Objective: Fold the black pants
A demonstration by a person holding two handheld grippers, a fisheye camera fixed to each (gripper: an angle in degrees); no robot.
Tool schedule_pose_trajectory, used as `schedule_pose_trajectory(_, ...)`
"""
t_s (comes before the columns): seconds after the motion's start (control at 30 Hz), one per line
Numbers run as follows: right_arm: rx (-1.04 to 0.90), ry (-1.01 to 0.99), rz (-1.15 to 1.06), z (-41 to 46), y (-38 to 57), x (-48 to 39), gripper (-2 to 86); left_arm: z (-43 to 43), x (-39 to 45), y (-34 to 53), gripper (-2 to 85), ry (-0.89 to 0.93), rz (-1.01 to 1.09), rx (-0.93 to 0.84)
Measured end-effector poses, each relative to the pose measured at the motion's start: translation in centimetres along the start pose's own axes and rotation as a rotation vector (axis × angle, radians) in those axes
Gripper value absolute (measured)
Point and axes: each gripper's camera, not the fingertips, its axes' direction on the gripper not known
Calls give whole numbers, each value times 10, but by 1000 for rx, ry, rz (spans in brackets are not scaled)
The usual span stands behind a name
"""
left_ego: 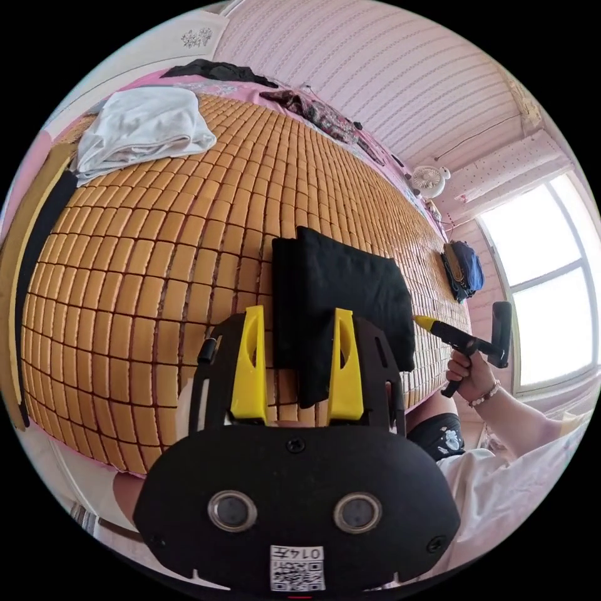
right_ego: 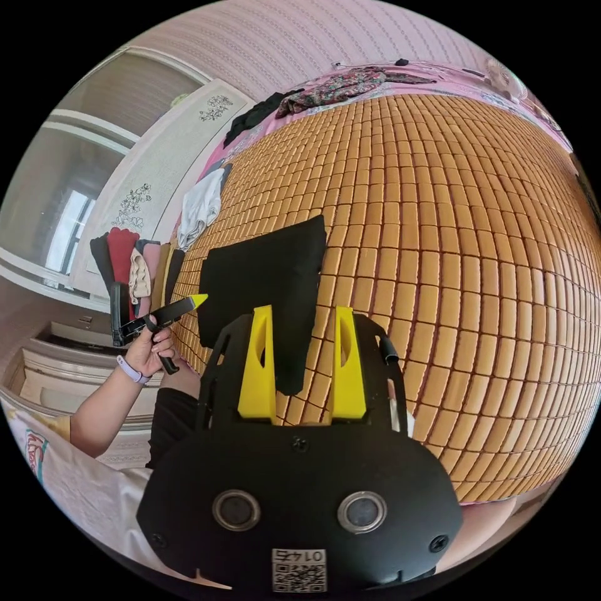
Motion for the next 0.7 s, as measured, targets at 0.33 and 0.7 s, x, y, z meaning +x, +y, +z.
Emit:
schedule_pose_trajectory(0.33, -146, -61, -39, 12, -3, 0, 69, 17, 5, 20, 80, 140, 16, -241)
schedule_pose_trajectory(0.7, -252, 100, -820, -3, -88, -172, 39, -27, -2, 74, 63, 162, -177, 215)
